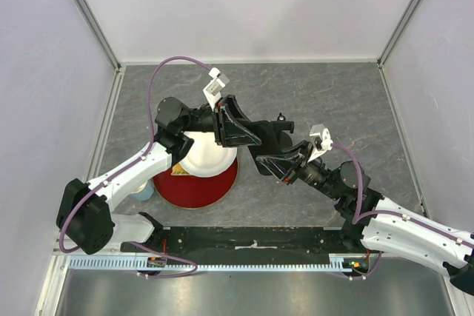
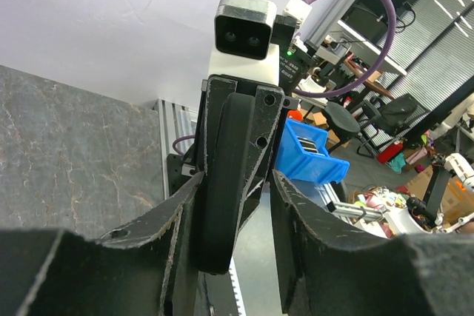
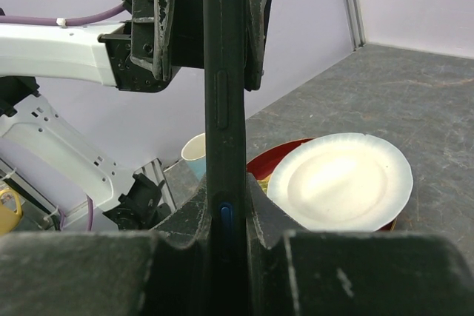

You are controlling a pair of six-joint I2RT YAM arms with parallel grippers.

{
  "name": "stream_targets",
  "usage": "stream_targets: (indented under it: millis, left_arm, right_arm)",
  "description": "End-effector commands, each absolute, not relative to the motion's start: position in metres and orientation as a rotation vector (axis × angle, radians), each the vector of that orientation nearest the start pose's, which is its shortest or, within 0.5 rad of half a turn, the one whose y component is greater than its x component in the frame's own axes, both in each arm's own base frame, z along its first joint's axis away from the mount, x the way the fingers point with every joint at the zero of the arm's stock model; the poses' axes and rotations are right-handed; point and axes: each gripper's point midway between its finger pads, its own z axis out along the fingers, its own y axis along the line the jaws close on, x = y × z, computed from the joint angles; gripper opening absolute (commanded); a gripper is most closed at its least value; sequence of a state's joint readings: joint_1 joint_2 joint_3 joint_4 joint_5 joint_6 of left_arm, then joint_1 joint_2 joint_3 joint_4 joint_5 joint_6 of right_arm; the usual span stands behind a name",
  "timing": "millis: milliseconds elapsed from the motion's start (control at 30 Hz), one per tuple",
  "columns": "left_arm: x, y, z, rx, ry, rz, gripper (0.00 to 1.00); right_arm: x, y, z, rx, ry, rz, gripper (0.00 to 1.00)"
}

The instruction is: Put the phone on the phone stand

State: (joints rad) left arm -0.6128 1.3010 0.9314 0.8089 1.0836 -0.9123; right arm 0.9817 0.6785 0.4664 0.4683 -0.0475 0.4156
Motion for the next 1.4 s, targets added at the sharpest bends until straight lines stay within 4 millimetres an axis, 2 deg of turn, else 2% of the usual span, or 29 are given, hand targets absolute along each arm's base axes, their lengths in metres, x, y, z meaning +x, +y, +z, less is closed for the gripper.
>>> stream_targets:
  millis: [0, 167, 367, 400, 433, 500, 533, 567, 633, 667, 700, 733, 767, 800, 833, 867, 900, 933, 967, 1000, 1033, 1067, 1100, 1133, 1167, 1233, 1367]
  left_arm:
    - [0.160, -0.323, 0.386, 0.999, 1.252, -1.782, 0.45]
    - [0.156, -0.321, 0.389, 1.006, 1.235, -1.772, 0.43]
    - [0.158, -0.323, 0.390, 1.007, 1.242, -1.758, 0.21]
    - [0.158, -0.323, 0.390, 1.005, 1.242, -1.757, 0.14]
    - [0.157, -0.323, 0.390, 1.000, 1.241, -1.755, 0.02]
    - [0.161, -0.322, 0.392, 0.957, 1.242, -1.725, 0.02]
    - [0.164, -0.322, 0.389, 0.944, 1.243, -1.700, 0.02]
    - [0.166, -0.321, 0.387, 0.920, 1.275, -1.688, 0.02]
    - [0.180, -0.323, 0.387, 0.856, 1.308, -1.631, 0.02]
    - [0.184, -0.323, 0.386, 0.835, 1.332, -1.615, 0.02]
    - [0.190, -0.324, 0.380, 0.799, 1.389, -1.599, 0.02]
    - [0.193, -0.324, 0.382, 0.793, 1.394, -1.578, 0.02]
    - [0.196, -0.323, 0.382, 0.778, 1.409, -1.562, 0.02]
    - [0.202, -0.321, 0.381, 0.729, 1.439, -1.526, 0.02]
    - [0.208, -0.319, 0.379, 0.721, 1.435, -1.474, 0.02]
    - [0.212, -0.315, 0.380, 0.695, 1.439, -1.433, 0.02]
    - [0.221, -0.308, 0.380, 0.627, 1.464, -1.364, 0.02]
    - [0.227, -0.303, 0.380, 0.617, 1.454, -1.300, 0.02]
    - [0.231, -0.299, 0.380, 0.592, 1.461, -1.258, 0.02]
    - [0.243, -0.292, 0.379, 0.529, 1.472, -1.189, 0.02]
    - [0.246, -0.284, 0.380, 0.503, 1.480, -1.143, 0.02]
    - [0.256, -0.276, 0.380, 0.438, 1.493, -1.086, 0.02]
    - [0.259, -0.272, 0.379, 0.412, 1.499, -1.059, 0.02]
    - [0.260, -0.267, 0.379, 0.396, 1.499, -1.031, 0.02]
    - [0.266, -0.260, 0.380, 0.351, 1.499, -0.989, 0.02]
    - [0.271, -0.251, 0.375, 0.307, 1.511, -0.942, 0.02]
    - [0.283, -0.238, 0.368, 0.245, 1.535, -0.850, 0.02]
  right_arm:
    - [0.148, 0.271, 0.366, -0.392, 1.177, 1.272, 0.00]
    - [0.149, 0.272, 0.360, -0.380, 1.182, 1.282, 0.00]
    - [0.150, 0.277, 0.358, -0.391, 1.195, 1.291, 0.00]
    - [0.151, 0.279, 0.356, -0.393, 1.202, 1.292, 0.00]
    - [0.151, 0.279, 0.355, -0.391, 1.211, 1.291, 0.00]
    - [0.160, 0.280, 0.344, -0.372, 1.284, 1.253, 0.02]
    - [0.162, 0.279, 0.347, -0.367, 1.299, 1.238, 0.07]
    - [0.165, 0.280, 0.334, -0.380, 1.364, 1.205, 0.26]
    - [0.172, 0.273, 0.332, -0.347, 1.404, 1.147, 0.44]
    - [0.174, 0.271, 0.319, -0.353, 1.463, 1.112, 0.56]
    - [0.179, 0.267, 0.315, -0.331, 1.488, 1.076, 0.62]
    - [0.180, 0.262, 0.317, -0.315, 1.495, 1.057, 0.66]
    - [0.184, 0.257, 0.305, -0.301, 1.553, 1.013, 0.73]
    - [0.186, 0.251, 0.302, -0.277, 1.573, 0.986, 0.77]
    - [0.195, 0.238, 0.305, -0.193, 1.584, 0.930, 0.81]
    - [0.198, 0.229, 0.294, -0.165, 1.631, 0.873, 0.92]
    - [0.202, 0.219, 0.286, -0.130, 1.669, 0.817, 0.97]
    - [0.213, 0.199, 0.287, -0.016, 1.674, 0.724, 0.98]
    - [0.214, 0.187, 0.272, 0.021, 1.735, 0.654, 0.98]
    - [0.217, 0.176, 0.268, 0.072, 1.749, 0.601, 0.98]
    - [0.219, 0.159, 0.262, 0.144, 1.767, 0.527, 0.98]
    - [0.220, 0.148, 0.259, 0.207, 1.771, 0.490, 0.98]
    - [0.221, 0.138, 0.255, 0.262, 1.777, 0.452, 0.98]
    - [0.219, 0.127, 0.242, 0.286, 1.814, 0.379, 0.98]
    - [0.221, 0.116, 0.240, 0.360, 1.799, 0.335, 0.98]
    - [0.221, 0.110, 0.231, 0.349, 1.829, 0.259, 0.98]
    - [0.223, 0.121, 0.218, 0.209, 1.912, 0.177, 0.98]
